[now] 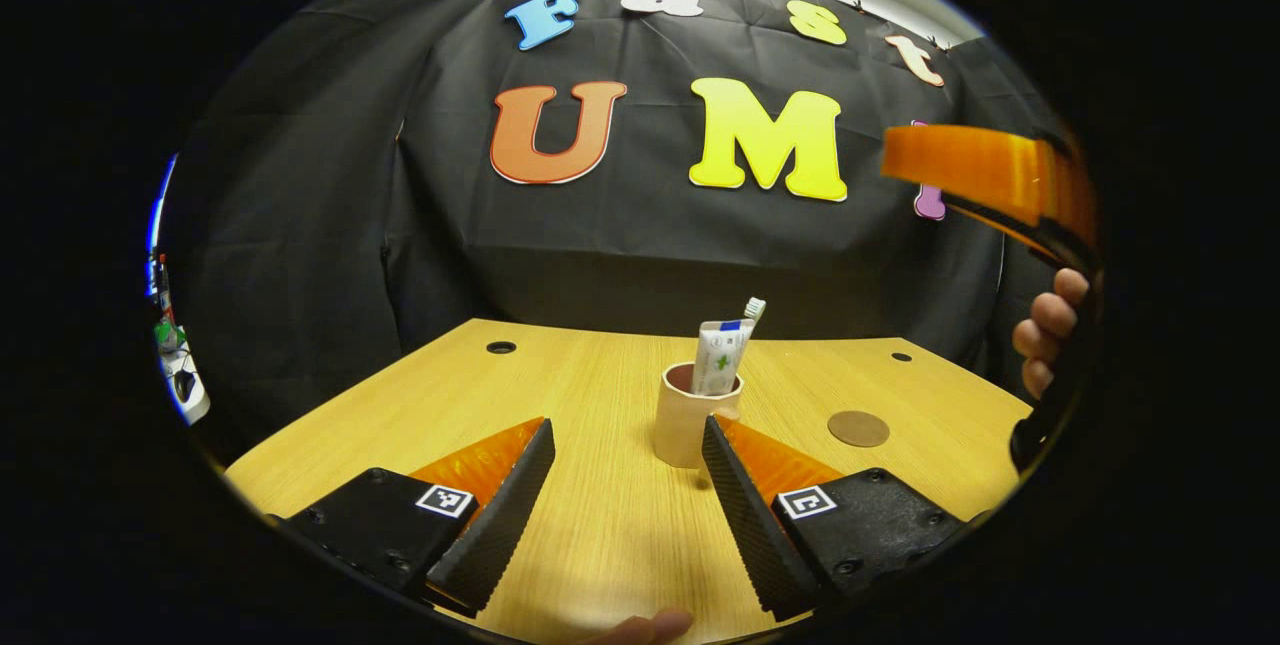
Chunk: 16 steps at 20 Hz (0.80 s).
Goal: Put the toothbrush and toothpaste on the desktop into the cup, then pick up the cup and place it on the coaster on the desktop.
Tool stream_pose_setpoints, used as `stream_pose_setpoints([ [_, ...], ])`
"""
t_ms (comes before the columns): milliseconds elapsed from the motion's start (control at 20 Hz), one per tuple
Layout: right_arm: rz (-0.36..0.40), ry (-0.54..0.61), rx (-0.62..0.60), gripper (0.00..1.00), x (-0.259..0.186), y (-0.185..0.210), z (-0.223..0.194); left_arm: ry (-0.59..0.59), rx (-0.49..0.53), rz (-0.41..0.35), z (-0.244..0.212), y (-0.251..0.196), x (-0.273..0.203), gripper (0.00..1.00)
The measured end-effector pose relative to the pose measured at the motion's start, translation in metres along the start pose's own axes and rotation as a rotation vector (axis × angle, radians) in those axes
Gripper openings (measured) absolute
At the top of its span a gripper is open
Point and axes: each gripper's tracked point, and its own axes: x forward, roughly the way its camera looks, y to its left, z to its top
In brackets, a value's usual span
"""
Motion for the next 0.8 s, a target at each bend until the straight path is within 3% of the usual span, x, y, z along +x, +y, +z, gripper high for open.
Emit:
stream_pose_setpoints([
  [350, -0.079, -0.019, -0.041, 0.96, -0.069, -0.066, 0.014, 0.109, 0.065, -0.04, -0.009, -0.032, 0.016, 0.94],
  [650, -0.157, -0.042, -0.028, 0.96, -0.107, -0.129, 0.014, 0.285, 0.138, -0.079, -0.016, -0.057, 0.035, 0.94],
  [800, -0.194, -0.023, -0.012, 0.96, -0.118, -0.157, 0.011, 0.389, 0.112, -0.094, -0.024, -0.069, 0.04, 0.94],
])
